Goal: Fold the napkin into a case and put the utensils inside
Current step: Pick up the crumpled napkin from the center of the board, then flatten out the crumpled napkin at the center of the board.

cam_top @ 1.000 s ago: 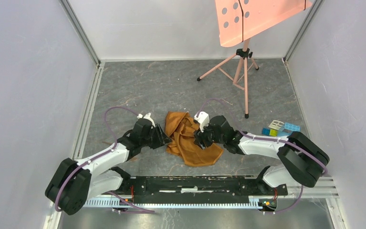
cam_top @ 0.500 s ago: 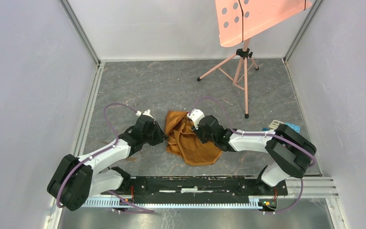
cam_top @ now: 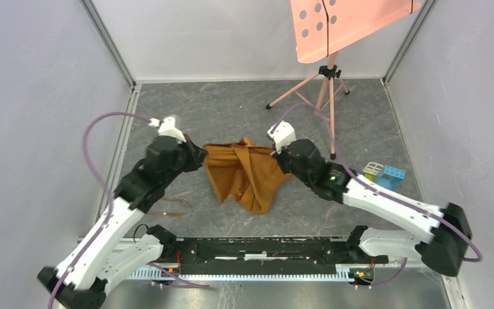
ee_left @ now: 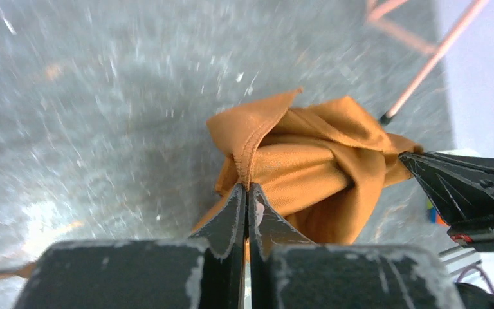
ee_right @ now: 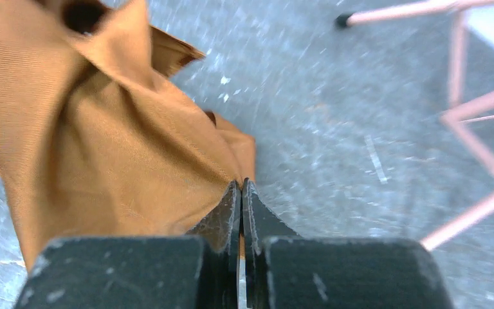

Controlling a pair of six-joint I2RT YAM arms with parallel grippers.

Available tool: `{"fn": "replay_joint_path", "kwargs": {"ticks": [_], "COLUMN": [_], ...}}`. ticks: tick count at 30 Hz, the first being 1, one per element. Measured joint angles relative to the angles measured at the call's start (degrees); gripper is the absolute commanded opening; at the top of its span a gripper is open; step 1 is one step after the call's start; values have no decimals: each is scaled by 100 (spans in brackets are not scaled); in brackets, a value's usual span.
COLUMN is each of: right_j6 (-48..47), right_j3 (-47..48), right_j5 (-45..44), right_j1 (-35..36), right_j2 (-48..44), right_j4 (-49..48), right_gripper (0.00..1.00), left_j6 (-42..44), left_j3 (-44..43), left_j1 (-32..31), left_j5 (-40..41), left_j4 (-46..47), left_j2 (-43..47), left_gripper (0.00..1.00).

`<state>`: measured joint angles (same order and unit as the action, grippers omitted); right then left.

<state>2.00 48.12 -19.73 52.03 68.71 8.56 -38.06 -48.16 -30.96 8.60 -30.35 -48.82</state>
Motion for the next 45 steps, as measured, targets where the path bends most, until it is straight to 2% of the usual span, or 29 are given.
{"fn": "replay_joint_path", "kwargs": {"ticks": [9, 14, 17, 22, 24, 27, 30, 39, 42, 45], "right_j6": [-127, 227, 385, 367, 262, 0, -343, -914, -778, -616], "right_j3": [782, 765, 772, 988, 992, 984, 984, 837, 837, 837], "right_j5": [-721, -879, -1423, -2459, -2573, -2494, -2024, 1196, 2135, 2570], "right_j1": [20, 52, 66, -339, -579, -715, -743, -745, -752, -750], "right_j2": [-1829, -2643, -2660, -1338, -903, -857, -1346, -3882, -4188, -4197], "right_j4": [1154, 1019, 839, 944, 1005, 1075, 1025, 466, 339, 315], "right_gripper": [0, 0, 0, 0, 0, 0, 0, 0, 0, 0], "left_j6": [911, 1073, 1075, 1060, 1056, 1058, 1060, 1257, 1257, 1257], "left_j3": [-1834, -2251, -2162, -2044, -2046, -2044, -2048, -2658, -2968, -3053], "left_j1": [2, -4, -7, -13, -13, -13, 7, 13, 13, 13], "left_j5": [848, 1003, 1158, 1967, 2173, 2085, 1648, -986, -1639, -1794], "left_j4": [-1045, -992, -975, -874, -835, -833, -774, -358, -225, -166], "left_j2": [2133, 2546, 2291, 960, 358, -192, -4, 2098, 2470, 2581], "left_gripper": [2, 2, 2, 2, 2, 2, 2, 2, 2, 2]}}
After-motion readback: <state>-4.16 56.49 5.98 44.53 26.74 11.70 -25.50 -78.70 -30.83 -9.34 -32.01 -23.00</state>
